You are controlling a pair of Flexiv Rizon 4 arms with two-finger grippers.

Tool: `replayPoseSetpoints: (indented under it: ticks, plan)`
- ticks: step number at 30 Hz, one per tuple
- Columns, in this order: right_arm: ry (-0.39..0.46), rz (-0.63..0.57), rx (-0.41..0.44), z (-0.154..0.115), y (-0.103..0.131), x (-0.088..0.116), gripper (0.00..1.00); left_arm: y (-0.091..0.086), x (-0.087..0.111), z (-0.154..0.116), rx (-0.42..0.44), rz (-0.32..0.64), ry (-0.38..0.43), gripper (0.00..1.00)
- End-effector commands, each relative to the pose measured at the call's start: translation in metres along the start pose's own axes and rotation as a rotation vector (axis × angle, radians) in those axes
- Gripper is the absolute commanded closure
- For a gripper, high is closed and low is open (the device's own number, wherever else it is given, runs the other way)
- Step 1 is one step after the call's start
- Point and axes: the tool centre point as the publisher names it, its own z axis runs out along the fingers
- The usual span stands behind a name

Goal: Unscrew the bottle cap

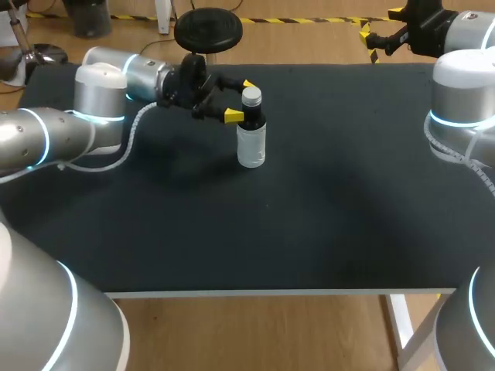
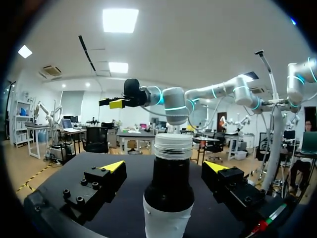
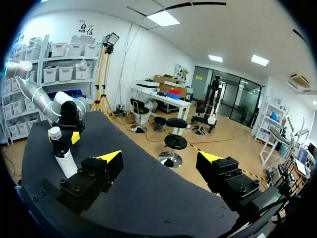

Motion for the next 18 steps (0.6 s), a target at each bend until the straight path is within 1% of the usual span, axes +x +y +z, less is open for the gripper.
replayPoseSetpoints:
  ticks: [1,18]
  plan:
    - [-0.001,0.000,0.001,0.001,0.000,0.000,0.00,0.004,-0.010,0.002,0.007,-0.002,0.035,0.00]
    - [-0.001,0.000,0.001,0.001,0.000,0.000,0.00,0.005,-0.011,0.016,0.003,-0.006,0.100,0.00]
